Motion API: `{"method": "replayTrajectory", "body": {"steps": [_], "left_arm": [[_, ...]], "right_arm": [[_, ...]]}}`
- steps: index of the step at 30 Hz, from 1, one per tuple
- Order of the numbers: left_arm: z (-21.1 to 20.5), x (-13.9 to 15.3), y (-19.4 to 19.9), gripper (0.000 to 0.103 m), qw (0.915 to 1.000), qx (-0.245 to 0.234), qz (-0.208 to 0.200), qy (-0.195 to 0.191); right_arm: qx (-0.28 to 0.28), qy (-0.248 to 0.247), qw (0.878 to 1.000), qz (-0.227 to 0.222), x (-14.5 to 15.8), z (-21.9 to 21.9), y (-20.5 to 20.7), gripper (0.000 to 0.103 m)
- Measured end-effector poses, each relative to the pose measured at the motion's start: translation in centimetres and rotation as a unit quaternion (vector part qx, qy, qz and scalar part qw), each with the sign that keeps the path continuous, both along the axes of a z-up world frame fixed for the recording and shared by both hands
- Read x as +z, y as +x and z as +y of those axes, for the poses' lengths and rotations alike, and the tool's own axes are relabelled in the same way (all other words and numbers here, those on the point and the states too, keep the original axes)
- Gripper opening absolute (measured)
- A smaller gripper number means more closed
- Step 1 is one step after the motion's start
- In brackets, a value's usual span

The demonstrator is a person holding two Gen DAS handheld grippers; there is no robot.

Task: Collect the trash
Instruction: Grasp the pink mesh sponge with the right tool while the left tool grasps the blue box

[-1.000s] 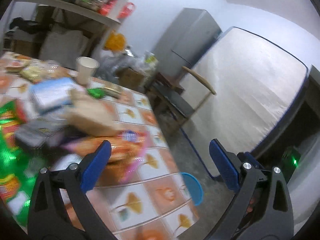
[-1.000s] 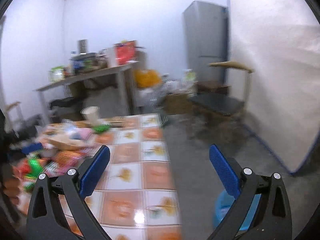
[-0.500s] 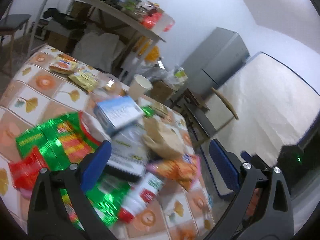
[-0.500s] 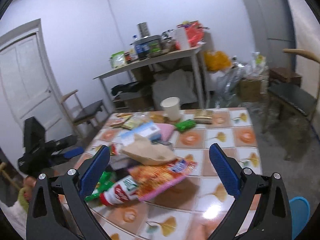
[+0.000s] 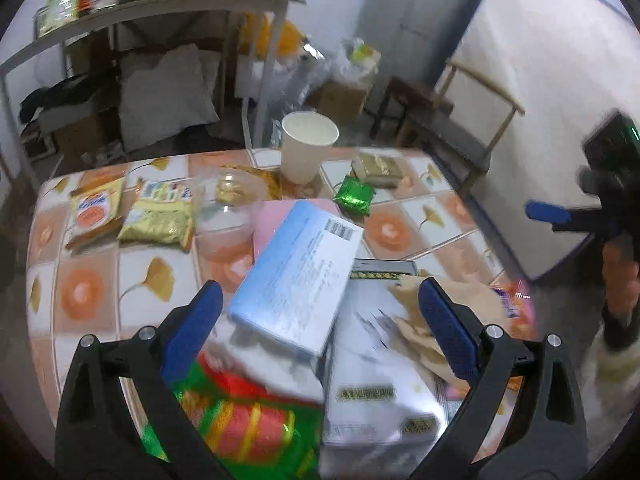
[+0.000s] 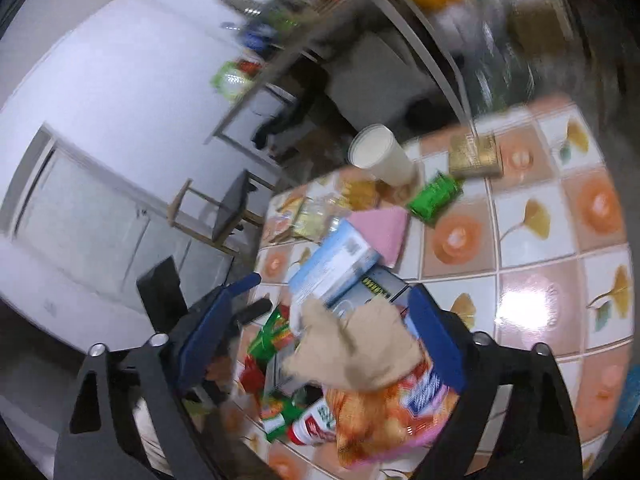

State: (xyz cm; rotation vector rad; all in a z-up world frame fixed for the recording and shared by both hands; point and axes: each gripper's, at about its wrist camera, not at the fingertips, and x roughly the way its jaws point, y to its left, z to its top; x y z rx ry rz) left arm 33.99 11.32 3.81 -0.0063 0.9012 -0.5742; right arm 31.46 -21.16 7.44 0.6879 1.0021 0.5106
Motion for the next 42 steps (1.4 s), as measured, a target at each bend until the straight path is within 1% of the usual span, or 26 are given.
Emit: {"method": "replayTrajectory", "body": {"steps": [2,3,5,6,8,12,15,17,19,21,24,27,29,30,32,34,36,38,42], "left_arm": [[-0.7,-0.9,1.5,0.094,0.9998,-0.012,0.012,0.006],[-1.1,-1.4,2.2,0.094,0.9994,-0.022,0.024,0.008],[-1.7,-2.1,3.4,0.094,0.9983,-0.035,0.043,0.019],[-1.8,-2.5,3.7,0.094,0.9977,-0.041,0.049,0.021],[-2.6,-3.4,4.4,0.094,0.9955,-0.056,0.067,0.037],[-3.5,-4.6,5.1,0.094,0.9922,-0.077,0.084,0.052],[-4.0,-5.5,5.6,0.094,0.9899,-0.078,0.102,0.061],[-4.0,-5.8,5.9,0.094,0.9898,-0.072,0.109,0.055],[-4.1,-5.9,6.2,0.094,0.9901,-0.068,0.110,0.054],[-4.2,-6.1,6.3,0.094,0.9898,-0.066,0.113,0.058],[-4.2,-6.6,6.4,0.094,0.9879,-0.063,0.130,0.055],[-4.2,-6.8,6.3,0.094,0.9877,-0.063,0.130,0.060],[-4.2,-6.9,6.2,0.094,0.9876,-0.063,0.129,0.064],[-4.2,-6.9,6.2,0.094,0.9876,-0.063,0.129,0.063],[-4.2,-6.9,6.2,0.094,0.9875,-0.064,0.130,0.063],[-4.3,-7.0,6.3,0.092,0.9875,-0.062,0.129,0.064],[-4.4,-7.1,6.3,0.082,0.9872,-0.060,0.128,0.074],[-4.2,-7.1,6.4,0.076,0.9868,-0.060,0.129,0.076],[-3.8,-6.7,6.3,0.076,0.9880,-0.060,0.126,0.067]], "right_arm": [[0.011,0.017,0.999,0.043,-2.3,0.1,3.2,0.080],[0.004,0.024,0.997,0.073,-3.8,0.0,4.7,0.079],[0.017,0.035,0.993,0.109,-6.0,0.3,6.9,0.079],[0.014,0.033,0.990,0.135,-7.4,0.5,8.1,0.079],[0.027,0.026,0.986,0.160,-9.0,1.2,9.8,0.079],[0.043,0.023,0.979,0.198,-11.9,2.7,12.6,0.079],[0.053,0.028,0.971,0.229,-14.0,4.0,14.2,0.079],[0.054,0.033,0.968,0.244,-15.2,4.5,15.0,0.079],[0.058,0.036,0.965,0.252,-16.0,5.2,15.6,0.078],[0.063,0.034,0.964,0.257,-16.8,6.0,16.2,0.074],[0.064,0.040,0.962,0.261,-17.5,6.9,16.7,0.070],[0.063,0.048,0.962,0.261,-17.7,7.4,17.2,0.061],[0.063,0.053,0.961,0.264,-17.9,7.7,17.4,0.053],[0.063,0.053,0.961,0.265,-18.0,8.0,17.5,0.051],[0.064,0.050,0.960,0.266,-18.2,8.3,17.6,0.041],[0.065,0.047,0.960,0.267,-18.4,8.4,17.6,0.035],[0.063,0.047,0.961,0.266,-18.5,8.4,17.5,0.034],[0.062,0.044,0.962,0.262,-18.4,8.4,17.4,0.032],[0.061,0.041,0.964,0.254,-18.0,8.7,17.3,0.029]]}}
